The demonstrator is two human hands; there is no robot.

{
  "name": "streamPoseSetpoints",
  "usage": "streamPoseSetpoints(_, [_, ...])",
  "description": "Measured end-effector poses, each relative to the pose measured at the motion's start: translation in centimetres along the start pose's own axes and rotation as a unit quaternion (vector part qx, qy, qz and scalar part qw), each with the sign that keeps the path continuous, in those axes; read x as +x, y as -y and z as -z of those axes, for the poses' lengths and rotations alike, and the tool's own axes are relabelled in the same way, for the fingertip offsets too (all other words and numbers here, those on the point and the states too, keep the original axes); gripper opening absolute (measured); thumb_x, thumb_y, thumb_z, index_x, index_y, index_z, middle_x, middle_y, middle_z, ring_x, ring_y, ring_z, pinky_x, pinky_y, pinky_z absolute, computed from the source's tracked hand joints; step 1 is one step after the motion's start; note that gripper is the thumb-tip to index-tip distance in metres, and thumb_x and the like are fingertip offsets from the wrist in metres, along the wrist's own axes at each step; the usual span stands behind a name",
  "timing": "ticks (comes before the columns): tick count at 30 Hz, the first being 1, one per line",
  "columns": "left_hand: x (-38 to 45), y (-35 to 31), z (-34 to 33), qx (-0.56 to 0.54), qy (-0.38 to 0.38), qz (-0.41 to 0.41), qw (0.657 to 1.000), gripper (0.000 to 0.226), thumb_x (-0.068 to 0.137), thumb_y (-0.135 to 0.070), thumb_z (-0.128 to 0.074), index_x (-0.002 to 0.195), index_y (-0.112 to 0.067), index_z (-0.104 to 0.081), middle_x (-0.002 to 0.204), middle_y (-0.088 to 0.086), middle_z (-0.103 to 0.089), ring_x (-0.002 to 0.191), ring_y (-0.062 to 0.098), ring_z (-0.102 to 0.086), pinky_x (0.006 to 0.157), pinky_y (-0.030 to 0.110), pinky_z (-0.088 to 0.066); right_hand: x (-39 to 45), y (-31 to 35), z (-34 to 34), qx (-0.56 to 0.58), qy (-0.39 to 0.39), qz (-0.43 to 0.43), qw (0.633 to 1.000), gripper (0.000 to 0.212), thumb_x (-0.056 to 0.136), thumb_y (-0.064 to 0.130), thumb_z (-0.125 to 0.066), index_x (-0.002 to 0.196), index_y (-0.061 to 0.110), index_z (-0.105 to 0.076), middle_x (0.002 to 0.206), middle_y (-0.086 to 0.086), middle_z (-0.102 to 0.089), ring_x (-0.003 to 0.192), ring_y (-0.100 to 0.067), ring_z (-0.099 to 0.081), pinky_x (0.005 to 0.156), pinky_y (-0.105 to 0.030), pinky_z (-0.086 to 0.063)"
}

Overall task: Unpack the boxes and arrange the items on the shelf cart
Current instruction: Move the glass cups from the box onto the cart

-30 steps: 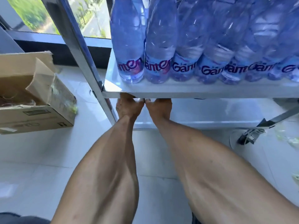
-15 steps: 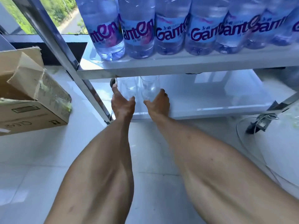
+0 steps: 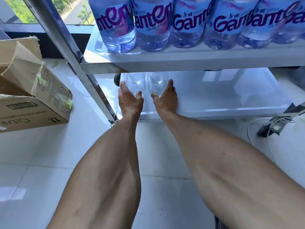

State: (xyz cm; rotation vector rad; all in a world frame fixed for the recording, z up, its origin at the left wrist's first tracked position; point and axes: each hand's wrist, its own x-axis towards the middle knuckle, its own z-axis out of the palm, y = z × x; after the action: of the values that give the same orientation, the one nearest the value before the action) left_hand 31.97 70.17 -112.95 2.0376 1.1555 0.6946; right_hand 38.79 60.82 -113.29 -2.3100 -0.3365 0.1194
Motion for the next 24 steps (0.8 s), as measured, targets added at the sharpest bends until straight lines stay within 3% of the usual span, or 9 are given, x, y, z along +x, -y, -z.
streamPoseSetpoints(14, [1.5, 0.5, -1.6, 0.001, -0.013, -0.028, 1.000, 0.074, 0.092, -0.020, -0.063, 0.153, -0.010, -0.022, 0.147, 0.013, -0.045, 0.136, 0.027, -0.042, 0.112, 0.034, -0.034, 1.6, 0.1, -1.0, -0.010, -0.014, 0.008, 1.000, 0.082, 0.089, 0.031, -0.067, 0.151, 0.004, -0.019, 0.142, -0.014, -0.046, 0.128, -0.030, -0.047, 0.099, -0.034, -0.039])
streamPoseSetpoints(19, [1.4, 0.3, -1.4, 0.009, 0.018, -0.007, 1.000, 0.075, 0.094, -0.024, -0.063, 0.154, -0.007, -0.021, 0.151, 0.014, -0.041, 0.139, 0.028, -0.039, 0.113, 0.033, -0.032, 1.3, 0.0, -1.0, -0.050, -0.008, -0.002, 0.999, 0.086, 0.089, 0.032, -0.066, 0.151, 0.000, -0.015, 0.141, -0.016, -0.045, 0.126, -0.031, -0.048, 0.100, -0.035, -0.040])
streamPoseSetpoints(21, [0.3, 0.4, -0.4, 0.046, 0.028, 0.019, 0.998, 0.075, 0.096, -0.026, -0.060, 0.154, -0.006, -0.018, 0.151, 0.014, -0.040, 0.138, 0.029, -0.039, 0.110, 0.033, -0.032, 0.1, 0.0, -0.5, -0.103, 0.001, -0.029, 0.994, 0.086, 0.088, 0.025, -0.062, 0.152, -0.002, -0.011, 0.144, -0.017, -0.041, 0.128, -0.031, -0.046, 0.104, -0.034, -0.038])
streamPoseSetpoints(24, [-3.2, 0.5, 3.0, 0.163, 0.061, 0.005, 0.985, 0.063, 0.096, -0.024, -0.053, 0.151, -0.008, -0.025, 0.141, 0.013, -0.046, 0.129, 0.031, -0.044, 0.101, 0.039, -0.038, -3.7, 0.9, 1.3, -0.137, 0.015, -0.081, 0.987, 0.075, 0.086, 0.012, -0.055, 0.151, 0.000, -0.018, 0.144, -0.017, -0.040, 0.128, -0.032, -0.045, 0.106, -0.036, -0.036])
